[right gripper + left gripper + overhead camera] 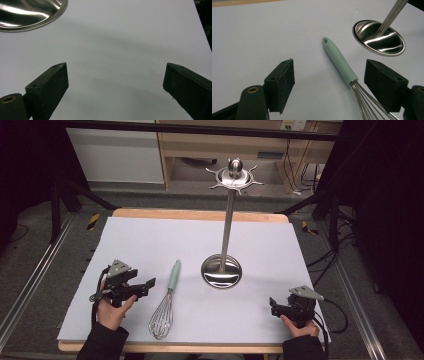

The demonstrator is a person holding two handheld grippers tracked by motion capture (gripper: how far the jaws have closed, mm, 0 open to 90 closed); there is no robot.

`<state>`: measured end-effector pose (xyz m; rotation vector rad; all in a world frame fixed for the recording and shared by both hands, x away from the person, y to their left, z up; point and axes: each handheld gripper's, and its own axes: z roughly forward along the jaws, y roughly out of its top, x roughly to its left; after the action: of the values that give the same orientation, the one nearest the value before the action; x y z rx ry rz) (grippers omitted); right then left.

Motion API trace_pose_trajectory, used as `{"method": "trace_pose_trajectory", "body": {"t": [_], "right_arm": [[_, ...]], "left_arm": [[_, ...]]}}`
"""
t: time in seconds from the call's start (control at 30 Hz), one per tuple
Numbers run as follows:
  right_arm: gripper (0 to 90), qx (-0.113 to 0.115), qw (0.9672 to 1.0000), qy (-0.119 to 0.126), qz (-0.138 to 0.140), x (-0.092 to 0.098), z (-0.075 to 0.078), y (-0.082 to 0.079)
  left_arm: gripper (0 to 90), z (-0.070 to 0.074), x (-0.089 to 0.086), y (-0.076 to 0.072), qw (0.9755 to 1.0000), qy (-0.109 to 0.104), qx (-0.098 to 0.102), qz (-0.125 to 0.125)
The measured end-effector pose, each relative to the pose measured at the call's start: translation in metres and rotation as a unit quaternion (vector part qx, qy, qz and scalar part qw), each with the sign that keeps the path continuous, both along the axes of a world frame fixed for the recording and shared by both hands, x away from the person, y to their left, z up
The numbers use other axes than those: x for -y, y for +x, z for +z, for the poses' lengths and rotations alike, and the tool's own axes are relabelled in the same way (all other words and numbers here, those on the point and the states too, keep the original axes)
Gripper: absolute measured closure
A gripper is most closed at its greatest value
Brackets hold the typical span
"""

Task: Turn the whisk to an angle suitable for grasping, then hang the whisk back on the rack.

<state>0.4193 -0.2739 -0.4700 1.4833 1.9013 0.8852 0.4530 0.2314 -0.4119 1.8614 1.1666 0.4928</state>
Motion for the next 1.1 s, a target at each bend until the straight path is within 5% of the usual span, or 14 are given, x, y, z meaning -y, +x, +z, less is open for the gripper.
{"method": "trace_pose_trajectory", "body": {"t": [0.67,1.1], "right_arm": [[7.0,-0.005,1.0,0.001,-0.005,0.001,0.001,0.0],[7.1,-0.008,1.0,0.0,-0.004,0.0,0.001,-0.001]], "left_arm": [[25.8,0.023,0.031,0.012,0.9994,0.012,0.007,-0.033],[26.6,0.025,0.049,0.024,0.9985,0.036,-0.017,-0.039]]}}
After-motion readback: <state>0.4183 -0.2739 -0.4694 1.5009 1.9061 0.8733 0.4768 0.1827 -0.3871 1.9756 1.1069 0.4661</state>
